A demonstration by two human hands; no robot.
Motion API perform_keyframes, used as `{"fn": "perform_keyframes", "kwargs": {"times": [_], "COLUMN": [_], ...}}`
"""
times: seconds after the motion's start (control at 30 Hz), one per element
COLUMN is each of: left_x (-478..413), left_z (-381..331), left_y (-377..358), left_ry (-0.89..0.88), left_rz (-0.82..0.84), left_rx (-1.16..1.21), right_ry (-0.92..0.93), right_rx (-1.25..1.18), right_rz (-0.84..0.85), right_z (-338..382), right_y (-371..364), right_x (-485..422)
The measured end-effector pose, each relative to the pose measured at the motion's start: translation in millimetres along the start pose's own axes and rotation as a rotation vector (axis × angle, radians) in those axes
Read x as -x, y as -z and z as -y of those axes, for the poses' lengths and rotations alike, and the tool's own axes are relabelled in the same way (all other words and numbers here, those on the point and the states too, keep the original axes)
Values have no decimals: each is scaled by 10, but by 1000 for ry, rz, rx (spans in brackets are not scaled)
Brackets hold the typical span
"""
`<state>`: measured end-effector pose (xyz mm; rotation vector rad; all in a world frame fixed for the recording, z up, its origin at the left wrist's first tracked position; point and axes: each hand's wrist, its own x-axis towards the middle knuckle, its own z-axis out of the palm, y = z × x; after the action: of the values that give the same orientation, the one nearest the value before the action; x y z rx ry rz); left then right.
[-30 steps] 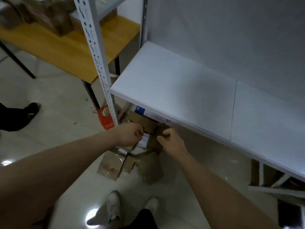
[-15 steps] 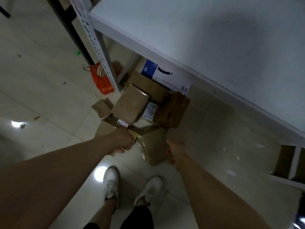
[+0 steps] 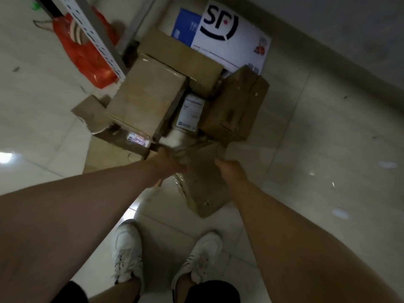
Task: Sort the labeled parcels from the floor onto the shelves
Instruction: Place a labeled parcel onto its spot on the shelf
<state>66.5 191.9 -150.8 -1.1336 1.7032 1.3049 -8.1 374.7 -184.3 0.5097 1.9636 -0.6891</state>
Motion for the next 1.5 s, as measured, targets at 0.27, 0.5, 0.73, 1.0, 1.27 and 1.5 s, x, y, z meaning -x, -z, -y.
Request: {"fn": "perform_keyframes", "kwargs": {"times": [0.27,0.5,0.73,1.0,1.27,1.5], "left_x": [-730,-316,831,2894,4946,6841], "left_z": [310,201,-287,-1091,-1457,-2457], "left_y": [-256,-343,-279,362,1166,1965], "left_ry": [62,20,-7,-228,-729,-881], "left_rz": [132,68,55,59,48,-316], "left_rx": [312,495,564,396,320,-69], "right_ry": [4,-31,-143,-116,153,530], "right_rx": [-204,-311,-375,-513,-748,-940], "right_rz": [115,249,192,119,137,113], "right_z": [-225,-249,-162,322,820,1355], "right_y": [-168,36,651,1573,2260,2750], "right_x": [-732,-60,1223,3359,5513,6951]}}
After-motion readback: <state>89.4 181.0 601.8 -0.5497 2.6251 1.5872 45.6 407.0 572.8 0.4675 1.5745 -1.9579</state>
